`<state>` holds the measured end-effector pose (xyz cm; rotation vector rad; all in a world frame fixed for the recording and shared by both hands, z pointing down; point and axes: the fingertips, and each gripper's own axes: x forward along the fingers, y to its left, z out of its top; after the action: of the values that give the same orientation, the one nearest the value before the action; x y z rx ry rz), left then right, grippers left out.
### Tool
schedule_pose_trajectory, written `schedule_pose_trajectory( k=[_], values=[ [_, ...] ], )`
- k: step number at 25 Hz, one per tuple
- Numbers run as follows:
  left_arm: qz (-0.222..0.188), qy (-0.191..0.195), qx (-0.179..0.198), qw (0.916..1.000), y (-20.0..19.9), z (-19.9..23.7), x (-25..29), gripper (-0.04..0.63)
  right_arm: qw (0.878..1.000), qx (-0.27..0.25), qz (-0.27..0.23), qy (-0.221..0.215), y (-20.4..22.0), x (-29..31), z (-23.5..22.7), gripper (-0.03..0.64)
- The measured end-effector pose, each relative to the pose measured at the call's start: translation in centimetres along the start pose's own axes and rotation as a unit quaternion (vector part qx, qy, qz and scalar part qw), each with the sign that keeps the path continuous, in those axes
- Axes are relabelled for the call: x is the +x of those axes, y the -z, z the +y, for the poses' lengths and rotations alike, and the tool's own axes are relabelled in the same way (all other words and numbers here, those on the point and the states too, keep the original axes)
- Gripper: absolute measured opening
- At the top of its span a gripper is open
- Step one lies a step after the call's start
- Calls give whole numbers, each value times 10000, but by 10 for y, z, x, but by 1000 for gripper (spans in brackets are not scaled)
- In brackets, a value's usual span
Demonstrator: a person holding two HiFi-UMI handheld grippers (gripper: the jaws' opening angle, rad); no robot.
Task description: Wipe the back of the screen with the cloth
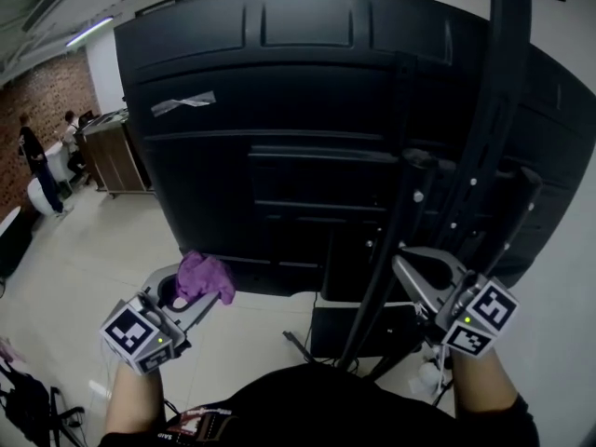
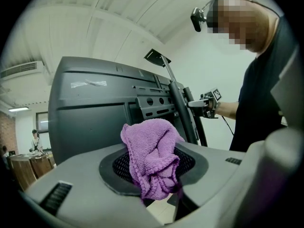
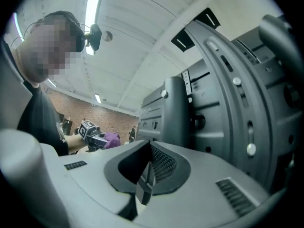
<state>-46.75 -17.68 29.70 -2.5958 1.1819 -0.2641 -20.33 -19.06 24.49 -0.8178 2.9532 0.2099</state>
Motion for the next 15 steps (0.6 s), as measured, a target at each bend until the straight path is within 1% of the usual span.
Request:
schedule_pose_trajectory(
  k=[3, 5, 9, 11, 13, 15],
  values=[
    [-127, -226, 280, 9993, -24, 21, -9, 160, 9989, -399, -220, -87, -45, 8, 2, 6],
    [-233, -374, 506, 9977, -45, 39, -17, 160, 9960, -824, -331, -85, -80, 13, 4, 6],
    [-440, -656, 746, 9941, -80, 85, -32, 160, 9833, -1743, -517, -52, -151, 28, 6, 6],
    [-410, -905, 854, 9914, -89, 117, -41, 160, 9783, -1972, -628, -29, -184, 40, 2, 6],
    [-287, -1230, 952, 9874, -93, 151, -53, 160, 9744, -2144, -682, -10, -212, 54, -2, 6],
    [-264, -1569, 917, 9830, -101, 183, -69, 160, 9684, -2407, -660, 40, -232, 68, -6, 7]
  ],
)
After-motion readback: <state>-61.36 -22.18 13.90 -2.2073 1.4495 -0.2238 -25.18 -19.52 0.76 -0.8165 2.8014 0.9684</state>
